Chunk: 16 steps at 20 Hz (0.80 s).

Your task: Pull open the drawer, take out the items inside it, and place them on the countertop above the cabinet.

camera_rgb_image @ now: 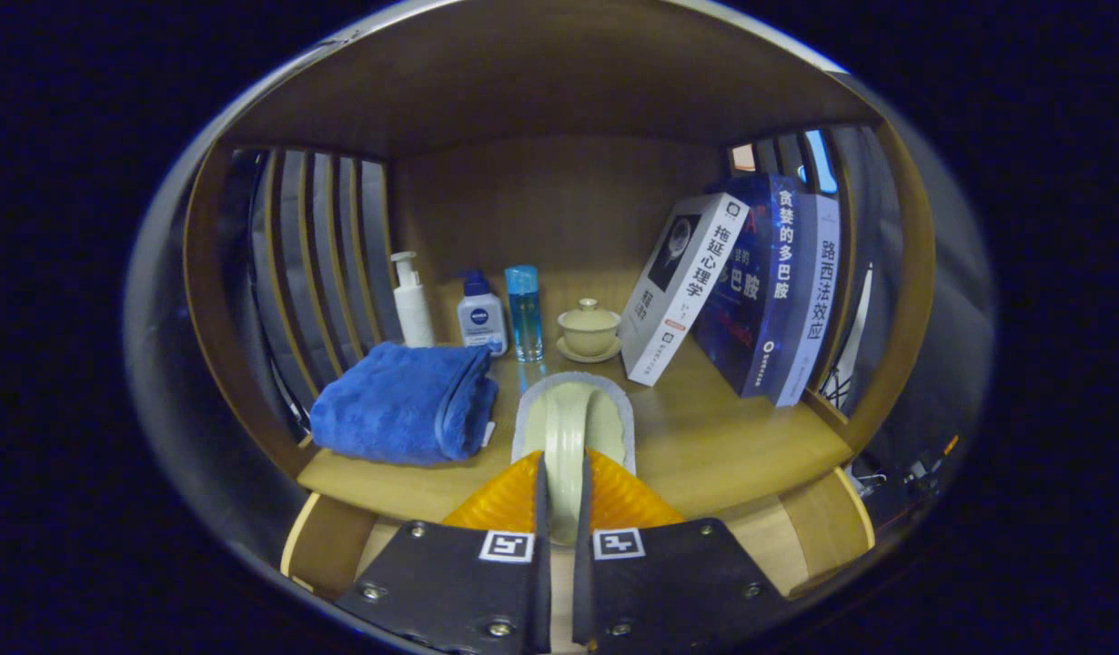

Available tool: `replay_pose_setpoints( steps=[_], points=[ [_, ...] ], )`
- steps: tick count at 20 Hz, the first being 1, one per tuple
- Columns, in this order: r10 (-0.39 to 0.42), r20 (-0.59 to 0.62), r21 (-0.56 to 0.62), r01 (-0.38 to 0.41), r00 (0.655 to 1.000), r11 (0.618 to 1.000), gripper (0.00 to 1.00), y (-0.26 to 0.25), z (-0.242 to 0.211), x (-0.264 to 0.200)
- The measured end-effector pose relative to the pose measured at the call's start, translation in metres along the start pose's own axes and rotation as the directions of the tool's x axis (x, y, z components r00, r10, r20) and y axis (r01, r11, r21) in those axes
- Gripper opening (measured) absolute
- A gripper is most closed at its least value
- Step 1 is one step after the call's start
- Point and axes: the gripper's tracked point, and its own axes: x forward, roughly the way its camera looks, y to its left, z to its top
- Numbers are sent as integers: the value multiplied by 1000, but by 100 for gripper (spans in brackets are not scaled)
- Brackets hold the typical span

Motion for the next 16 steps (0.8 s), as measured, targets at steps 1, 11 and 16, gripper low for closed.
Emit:
replay_pose_setpoints(
  steps=[1, 11, 16],
  points=[
    [-5, -15, 5, 5, 1000, 1000, 10, -2, -3, 6],
    [5, 11, 52, -6, 1000, 999, 10, -4, 9, 52],
    [-4, 45, 40, 3, 999, 999, 12, -3, 13, 59]
  ],
)
